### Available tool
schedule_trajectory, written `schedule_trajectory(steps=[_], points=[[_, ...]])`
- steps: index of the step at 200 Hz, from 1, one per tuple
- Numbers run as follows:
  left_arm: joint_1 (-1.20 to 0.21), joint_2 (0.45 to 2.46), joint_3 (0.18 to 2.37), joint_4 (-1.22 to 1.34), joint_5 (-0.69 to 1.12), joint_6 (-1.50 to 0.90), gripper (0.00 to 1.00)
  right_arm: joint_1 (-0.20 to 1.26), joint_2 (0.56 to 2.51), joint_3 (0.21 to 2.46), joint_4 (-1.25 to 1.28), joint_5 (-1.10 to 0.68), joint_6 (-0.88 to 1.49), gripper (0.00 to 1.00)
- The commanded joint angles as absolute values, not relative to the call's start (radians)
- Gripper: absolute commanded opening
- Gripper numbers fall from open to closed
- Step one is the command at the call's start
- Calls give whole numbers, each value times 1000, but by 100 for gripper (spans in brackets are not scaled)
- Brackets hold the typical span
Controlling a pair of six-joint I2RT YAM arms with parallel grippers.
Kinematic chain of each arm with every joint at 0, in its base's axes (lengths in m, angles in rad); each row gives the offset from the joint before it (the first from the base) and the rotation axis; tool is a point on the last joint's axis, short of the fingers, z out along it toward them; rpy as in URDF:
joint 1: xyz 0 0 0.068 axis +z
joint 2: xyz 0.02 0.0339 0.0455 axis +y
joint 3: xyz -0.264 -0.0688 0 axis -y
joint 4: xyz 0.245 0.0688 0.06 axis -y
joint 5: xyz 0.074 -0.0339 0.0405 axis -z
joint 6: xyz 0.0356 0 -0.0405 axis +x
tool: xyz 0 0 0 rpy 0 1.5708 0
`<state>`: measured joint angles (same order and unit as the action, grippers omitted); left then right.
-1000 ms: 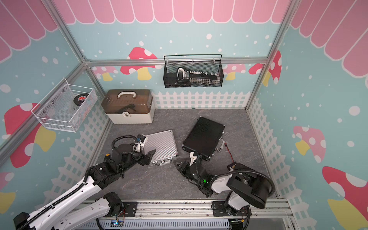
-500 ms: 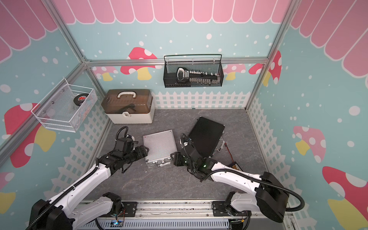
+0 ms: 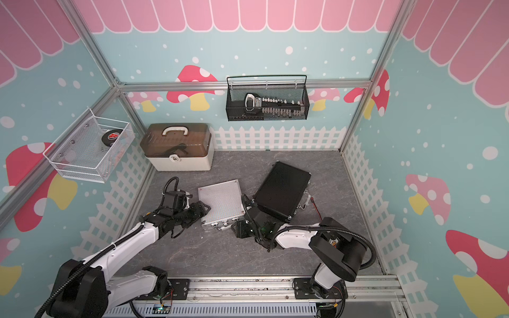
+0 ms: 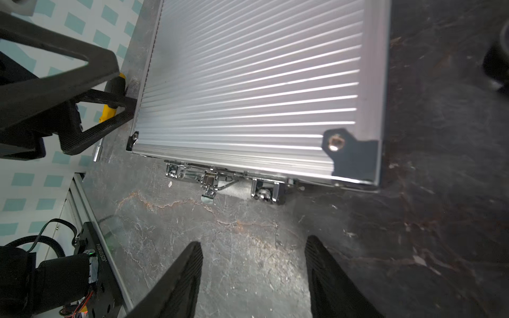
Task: Open the poker set cases
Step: Open the case lid on the poker set case.
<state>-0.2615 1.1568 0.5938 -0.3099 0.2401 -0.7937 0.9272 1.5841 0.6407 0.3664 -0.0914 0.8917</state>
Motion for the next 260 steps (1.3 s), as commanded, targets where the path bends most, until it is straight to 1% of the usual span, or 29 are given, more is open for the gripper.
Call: schedule_trajectory(steps=[1,64,84,135,163,199,212,223,260], points=[[-241,1171,568,-256,277,-825,79,922,1634,627,499,-103,896,61],[-230,1219,566,-245,292,-811,78,920,1757,626,637,-122,896,66],[-230,1229,568,-245,294,-803,77,920,1774,627,674,-144,891,66],[-230,1238,567,-243,293,-798,77,921,1730,617,736,-219,889,55],[-230,1239,565,-242,288,-796,77,922,1678,588,755,-222,920,53],[-230,1251,562,-233,288,-793,77,922,1667,581,773,-234,957,52],[-230,1257,563,-231,288,-797,77,921,1677,574,776,-226,953,55],[-230,1260,563,-226,288,-798,77,920,1696,575,771,-218,946,57],[-230,1273,562,-219,294,-801,76,920,1779,569,832,-221,952,59]])
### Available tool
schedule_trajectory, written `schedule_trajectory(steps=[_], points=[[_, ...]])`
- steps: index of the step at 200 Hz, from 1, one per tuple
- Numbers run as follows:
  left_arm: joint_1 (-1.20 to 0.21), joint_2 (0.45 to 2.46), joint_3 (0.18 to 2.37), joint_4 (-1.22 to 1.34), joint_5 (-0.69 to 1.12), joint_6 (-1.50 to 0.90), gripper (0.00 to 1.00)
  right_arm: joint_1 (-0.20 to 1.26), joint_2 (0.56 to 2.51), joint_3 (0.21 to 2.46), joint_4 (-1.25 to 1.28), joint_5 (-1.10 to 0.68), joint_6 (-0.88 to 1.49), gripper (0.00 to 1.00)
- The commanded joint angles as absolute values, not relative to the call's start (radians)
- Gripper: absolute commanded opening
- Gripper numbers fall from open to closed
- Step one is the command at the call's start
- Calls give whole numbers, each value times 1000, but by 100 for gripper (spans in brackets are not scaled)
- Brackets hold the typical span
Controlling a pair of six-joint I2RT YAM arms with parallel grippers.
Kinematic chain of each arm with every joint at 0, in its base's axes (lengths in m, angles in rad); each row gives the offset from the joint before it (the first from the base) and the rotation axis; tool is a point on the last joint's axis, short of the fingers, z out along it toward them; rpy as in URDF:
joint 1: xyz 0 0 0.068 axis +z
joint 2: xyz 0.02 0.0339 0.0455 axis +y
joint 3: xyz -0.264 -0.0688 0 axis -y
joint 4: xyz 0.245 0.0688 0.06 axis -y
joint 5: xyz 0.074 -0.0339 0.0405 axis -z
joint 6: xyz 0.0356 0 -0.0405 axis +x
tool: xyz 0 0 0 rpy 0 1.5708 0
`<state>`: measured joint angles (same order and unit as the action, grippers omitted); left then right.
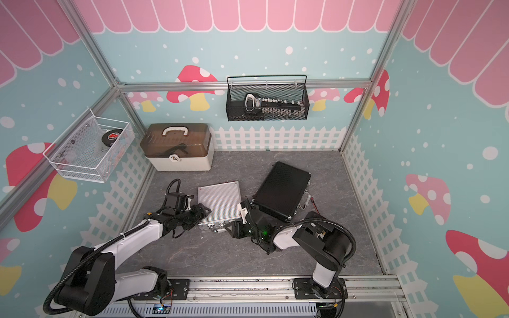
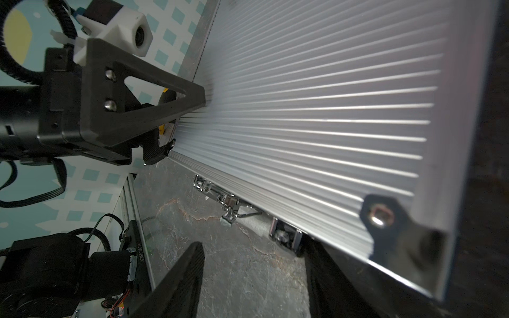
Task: Open the poker set cases
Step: Open the case lid on the poker set case.
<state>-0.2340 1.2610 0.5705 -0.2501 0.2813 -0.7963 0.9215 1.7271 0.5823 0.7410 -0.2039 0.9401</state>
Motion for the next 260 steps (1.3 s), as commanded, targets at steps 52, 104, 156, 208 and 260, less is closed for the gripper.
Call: schedule_trajectory(steps=[52,104,156,208,260], points=[[-230,1271,549,-212,301,-810,76,921,1877,570,947,-248,983,61],[-230,1273,548,-210,296,-810,76,925,1877,550,1054,-293,1020,53],[-230,1290,550,-201,295,-807,75,927,1839,527,1128,-300,1055,51],[-230,1293,540,-195,294,-807,75,928,1808,499,1192,-275,1112,50],[-230,1277,538,-199,293,-811,75,926,1757,539,1058,-244,1108,52]])
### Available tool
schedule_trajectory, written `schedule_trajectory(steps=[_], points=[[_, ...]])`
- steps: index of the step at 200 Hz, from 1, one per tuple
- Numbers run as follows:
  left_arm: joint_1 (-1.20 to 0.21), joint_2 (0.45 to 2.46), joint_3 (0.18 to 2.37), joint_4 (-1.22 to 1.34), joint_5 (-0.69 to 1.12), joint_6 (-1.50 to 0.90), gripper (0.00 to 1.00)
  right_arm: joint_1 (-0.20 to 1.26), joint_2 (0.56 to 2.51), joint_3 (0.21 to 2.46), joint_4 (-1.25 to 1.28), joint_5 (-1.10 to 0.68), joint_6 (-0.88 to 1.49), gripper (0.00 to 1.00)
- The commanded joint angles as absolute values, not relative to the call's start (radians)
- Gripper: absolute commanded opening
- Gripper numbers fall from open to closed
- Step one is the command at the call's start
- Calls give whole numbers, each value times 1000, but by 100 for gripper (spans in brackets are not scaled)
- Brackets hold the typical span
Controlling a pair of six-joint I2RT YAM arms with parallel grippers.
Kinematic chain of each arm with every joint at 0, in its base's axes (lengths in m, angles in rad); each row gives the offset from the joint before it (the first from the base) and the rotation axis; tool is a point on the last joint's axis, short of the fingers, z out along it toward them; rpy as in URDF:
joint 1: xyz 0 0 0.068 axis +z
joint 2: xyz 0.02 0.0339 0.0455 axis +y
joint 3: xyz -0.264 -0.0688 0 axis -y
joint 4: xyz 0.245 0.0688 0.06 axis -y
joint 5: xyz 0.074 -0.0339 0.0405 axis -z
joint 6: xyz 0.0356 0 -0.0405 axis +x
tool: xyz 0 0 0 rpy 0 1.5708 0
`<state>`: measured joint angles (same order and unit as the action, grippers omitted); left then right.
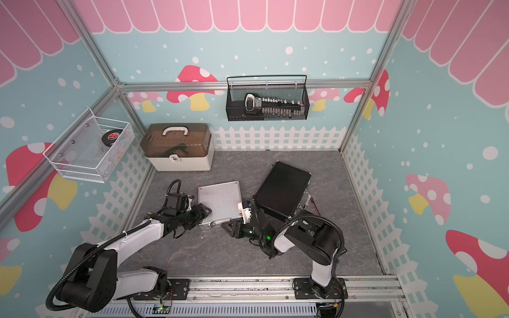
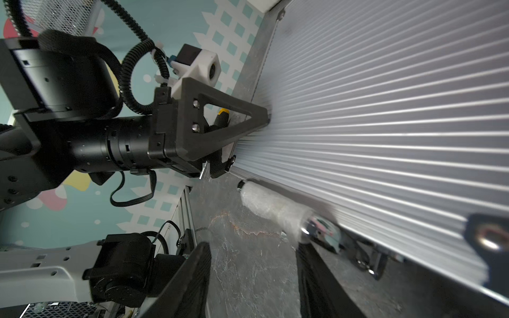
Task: Open the poker set cases
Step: Open the case lid on the poker set case.
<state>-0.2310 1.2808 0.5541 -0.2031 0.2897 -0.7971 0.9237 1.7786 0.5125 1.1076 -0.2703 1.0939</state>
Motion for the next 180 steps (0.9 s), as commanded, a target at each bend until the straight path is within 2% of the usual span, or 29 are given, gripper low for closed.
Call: schedule_trajectory(steps=[1,41,91,145,180], points=[[-230,1277,539,-199,293,-811,75,926,1757,539,1057,-244,1108,52],[-225,1246,553,-232,288,-817,75,926,1728,544,1036,-241,1109,53],[-212,1193,552,-253,286,-838,76,926,1576,528,824,-237,1071,57],[-204,1158,554,-265,305,-860,76,881,1364,617,304,-141,966,62],[-202,1136,536,-260,313,-876,76,767,1360,679,113,-162,912,64]])
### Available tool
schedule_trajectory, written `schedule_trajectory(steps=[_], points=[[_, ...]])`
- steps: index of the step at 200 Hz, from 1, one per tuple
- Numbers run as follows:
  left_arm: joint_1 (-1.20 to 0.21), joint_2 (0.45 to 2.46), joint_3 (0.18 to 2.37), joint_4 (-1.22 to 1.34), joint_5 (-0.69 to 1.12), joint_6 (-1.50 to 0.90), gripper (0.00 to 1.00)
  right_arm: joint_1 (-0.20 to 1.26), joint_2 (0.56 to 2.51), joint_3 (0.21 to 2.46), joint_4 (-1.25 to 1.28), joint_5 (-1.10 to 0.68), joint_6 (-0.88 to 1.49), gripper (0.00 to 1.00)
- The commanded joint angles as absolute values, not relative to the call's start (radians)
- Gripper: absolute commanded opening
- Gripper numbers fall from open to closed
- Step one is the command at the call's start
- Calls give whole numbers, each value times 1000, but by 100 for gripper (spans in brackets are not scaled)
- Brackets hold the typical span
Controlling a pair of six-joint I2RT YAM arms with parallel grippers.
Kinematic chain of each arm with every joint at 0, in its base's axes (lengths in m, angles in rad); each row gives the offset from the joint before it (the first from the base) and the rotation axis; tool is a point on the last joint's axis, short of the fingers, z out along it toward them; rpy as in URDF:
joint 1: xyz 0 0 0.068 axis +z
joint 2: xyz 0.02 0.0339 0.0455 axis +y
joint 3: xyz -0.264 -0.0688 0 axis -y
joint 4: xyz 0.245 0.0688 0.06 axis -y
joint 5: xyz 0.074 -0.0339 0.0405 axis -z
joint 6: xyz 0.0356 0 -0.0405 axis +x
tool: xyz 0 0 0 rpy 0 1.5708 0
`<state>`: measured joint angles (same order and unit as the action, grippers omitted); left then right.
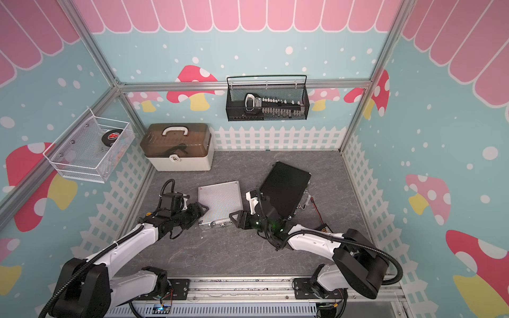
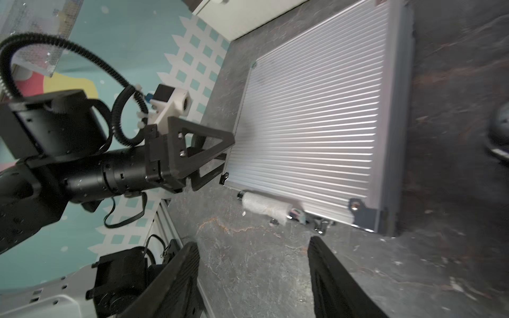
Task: Open the poker set cases
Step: Open the case lid on the poker set case.
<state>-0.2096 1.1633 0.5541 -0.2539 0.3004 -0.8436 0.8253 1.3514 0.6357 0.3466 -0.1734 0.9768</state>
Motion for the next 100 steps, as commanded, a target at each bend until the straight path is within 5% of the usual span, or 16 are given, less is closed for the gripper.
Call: schedule_trajectory(steps=[1,100], points=[[-202,1137,536,-260,313,-876,76,764,1362,682,109,-163,909,64],[-202,1164,534,-246,338,-874,75,726,1647,904,62,-319,854,62]])
